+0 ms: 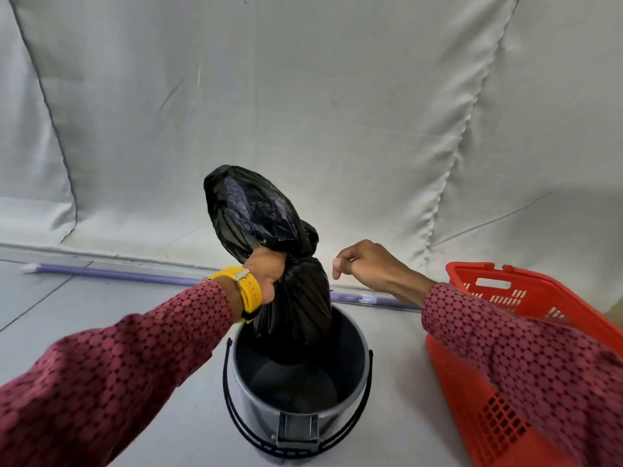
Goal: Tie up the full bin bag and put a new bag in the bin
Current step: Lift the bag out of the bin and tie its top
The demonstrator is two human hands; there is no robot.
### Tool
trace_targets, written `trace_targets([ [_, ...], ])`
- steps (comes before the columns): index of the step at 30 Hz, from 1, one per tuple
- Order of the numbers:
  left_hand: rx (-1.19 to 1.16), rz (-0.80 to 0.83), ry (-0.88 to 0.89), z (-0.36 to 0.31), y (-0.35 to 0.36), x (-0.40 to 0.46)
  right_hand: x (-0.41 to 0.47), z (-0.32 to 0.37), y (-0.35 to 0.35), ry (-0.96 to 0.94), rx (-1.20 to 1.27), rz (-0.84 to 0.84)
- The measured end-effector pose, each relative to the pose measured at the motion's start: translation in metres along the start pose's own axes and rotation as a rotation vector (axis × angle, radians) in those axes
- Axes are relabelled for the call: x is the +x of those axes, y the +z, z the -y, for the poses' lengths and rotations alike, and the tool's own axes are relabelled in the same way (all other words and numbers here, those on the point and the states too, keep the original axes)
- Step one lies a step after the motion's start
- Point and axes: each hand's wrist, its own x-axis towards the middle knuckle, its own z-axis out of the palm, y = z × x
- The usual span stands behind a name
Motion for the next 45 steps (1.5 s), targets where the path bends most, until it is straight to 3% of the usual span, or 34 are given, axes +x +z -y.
trace_targets([
  [12, -0.063, 0.07, 0.192, -0.008, 0.003, -0.021, 0.004, -0.015, -0.013, 0.189, 0.019, -0.087],
  [17, -0.113, 0.086, 0.211, -0.003, 0.0, -0.022, 0.007, -0.01, -0.014, 0.242, -0.178, -0.158],
  [22, -0.087, 0.09, 0.172, 0.0, 0.007, -0.026, 0.01, 0.001, 0.003, 0.006, -0.206, 0.014],
  [28, -0.132, 0.071, -0.007, 0.009, 0.01, -0.023, 0.009, 0.014, 0.003, -0.239, -0.076, 0.162],
  [31, -0.106, 0.104, -0.063, 0.011, 0.012, -0.021, 0.008, 0.014, -0.001, -0.281, -0.119, 0.162],
  [37, 0.006, 0.17, 0.036, 0.014, 0.017, -0.022, 0.007, 0.002, -0.005, -0.252, -0.181, 0.153],
  [45, 0.225, -0.116, 0.173, 0.013, 0.011, -0.004, 0.003, -0.027, -0.009, -0.142, 0.177, 0.133],
])
